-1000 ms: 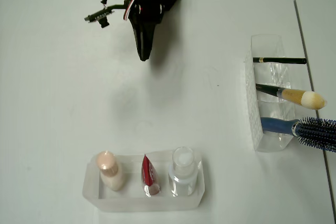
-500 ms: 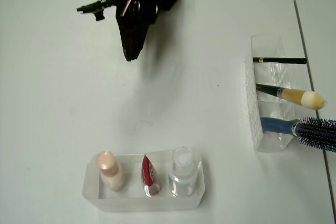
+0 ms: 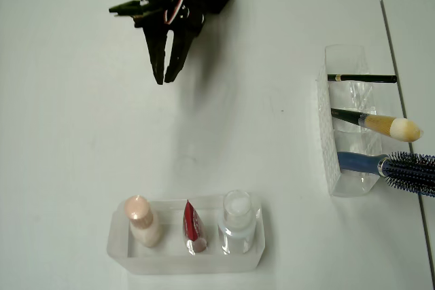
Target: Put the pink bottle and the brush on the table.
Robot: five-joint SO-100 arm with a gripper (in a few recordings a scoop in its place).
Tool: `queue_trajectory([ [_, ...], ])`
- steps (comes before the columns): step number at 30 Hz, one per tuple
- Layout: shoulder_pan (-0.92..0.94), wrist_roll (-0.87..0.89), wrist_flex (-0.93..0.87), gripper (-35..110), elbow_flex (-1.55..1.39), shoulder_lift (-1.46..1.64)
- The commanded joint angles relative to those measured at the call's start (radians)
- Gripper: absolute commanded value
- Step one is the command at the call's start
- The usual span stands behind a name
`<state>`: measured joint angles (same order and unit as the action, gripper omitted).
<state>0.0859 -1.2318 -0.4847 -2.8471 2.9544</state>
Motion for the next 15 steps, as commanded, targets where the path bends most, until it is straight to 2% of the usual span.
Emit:
queue_trajectory([
  [1,0.006,-0.077,0.052,0,0.029,-0.021],
  [15,0.006,-0.311,0.511,0,0.058,-0.383],
])
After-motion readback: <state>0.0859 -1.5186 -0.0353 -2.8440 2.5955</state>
